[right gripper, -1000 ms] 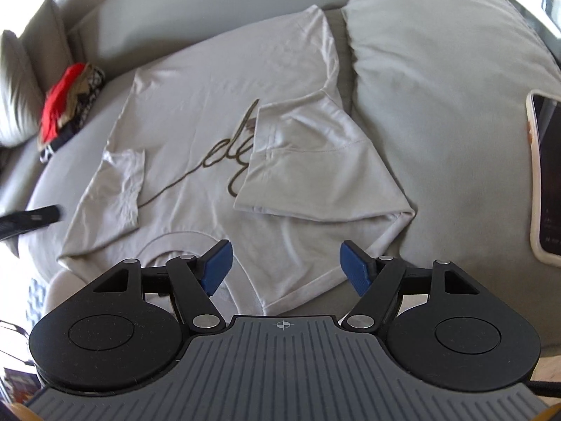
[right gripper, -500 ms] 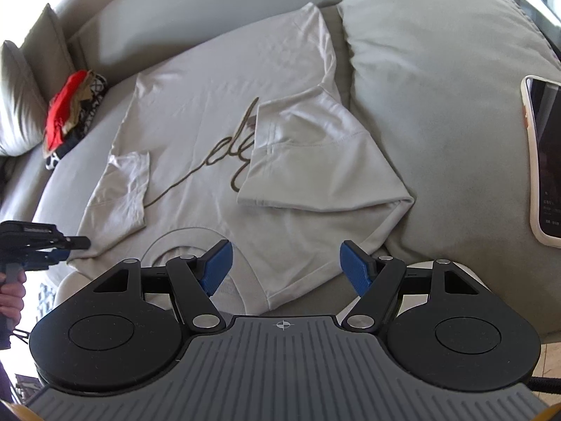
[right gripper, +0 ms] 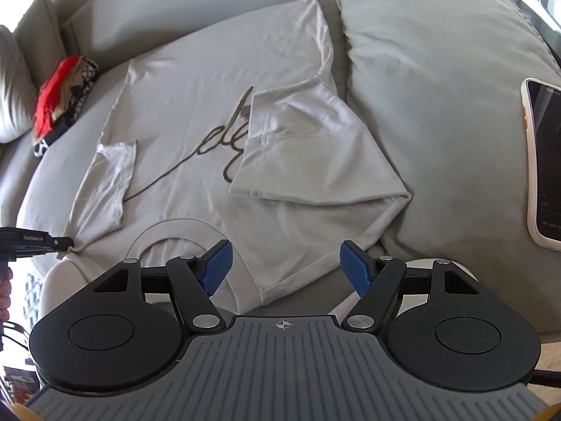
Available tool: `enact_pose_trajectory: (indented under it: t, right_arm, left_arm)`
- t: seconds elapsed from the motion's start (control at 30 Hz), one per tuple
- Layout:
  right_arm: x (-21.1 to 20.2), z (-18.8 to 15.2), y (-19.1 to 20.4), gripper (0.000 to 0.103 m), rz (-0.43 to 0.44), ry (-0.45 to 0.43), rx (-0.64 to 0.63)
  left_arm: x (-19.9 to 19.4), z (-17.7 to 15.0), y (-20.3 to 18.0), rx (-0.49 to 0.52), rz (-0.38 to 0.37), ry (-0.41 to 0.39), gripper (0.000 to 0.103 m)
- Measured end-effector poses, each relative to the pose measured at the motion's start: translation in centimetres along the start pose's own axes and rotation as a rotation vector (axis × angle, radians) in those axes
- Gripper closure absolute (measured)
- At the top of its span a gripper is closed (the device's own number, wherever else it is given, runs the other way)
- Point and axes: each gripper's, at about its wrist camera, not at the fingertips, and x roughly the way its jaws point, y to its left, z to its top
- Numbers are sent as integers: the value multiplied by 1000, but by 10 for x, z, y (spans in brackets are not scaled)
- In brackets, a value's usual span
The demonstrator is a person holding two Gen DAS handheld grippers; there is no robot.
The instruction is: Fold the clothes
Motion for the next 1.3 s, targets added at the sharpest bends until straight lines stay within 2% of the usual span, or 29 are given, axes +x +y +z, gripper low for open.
enact_pose_trajectory:
  t: [0.17,0.27,0.33,0.37,0.4,0.47,0.53,0.6,0.67,0.7,0.77,0.8,0.9,1.0,1.07,1.17,1.3]
  right_arm:
    - [-1,4,-5,29,1,-4,13]
    - [-1,9,-11,29,8,-18,35]
    - [0,15,-15,43,24,-31,42]
    - [3,20,-16,76,23,-20,38]
    - [9,26,-15,99,10,4,28]
    - [20,39,-10,99,-48,35,-13]
    - [28,53,-4,99,-81,28,-52]
    - [38,67,0,94,-87,14,-78]
    - [55,73,-1,92,-139,20,-117]
    - [64,73,-2,92,-175,38,-138]
    - [85,63,-11,93,-266,137,-184]
    - [91,56,-15,101,-296,170,-214]
    - [84,43,-23,101,-277,194,-236]
    - [73,42,-26,100,-269,222,-206]
    - [64,43,-21,92,-274,199,-208]
    - [51,47,-5,86,-238,130,-234]
    - [55,58,15,84,-182,70,-246]
  left_arm:
    - [-8,-2,-7,36,74,-17,86]
    - [-23,-4,-12,57,115,-61,74]
    - [-33,-5,-12,59,111,-93,73]
    - [-38,-6,-11,55,97,-109,73]
    - [-42,-6,-11,54,80,-125,73]
    - [-46,1,-17,75,49,-149,76]
    - [-38,10,-32,121,31,-150,84]
    - [-27,24,-50,170,14,-135,85]
    - [-11,34,-65,211,12,-111,83]
    - [-3,35,-72,231,20,-99,83]
    - [10,33,-78,260,43,-67,82]
    - [17,32,-79,269,53,-46,79]
    - [14,24,-66,256,32,-44,76]
    - [4,18,-49,245,52,-32,73]
    - [-4,17,-40,230,56,-34,73]
    - [-24,13,-37,217,54,-62,74]
    - [-39,21,-51,229,21,-117,73]
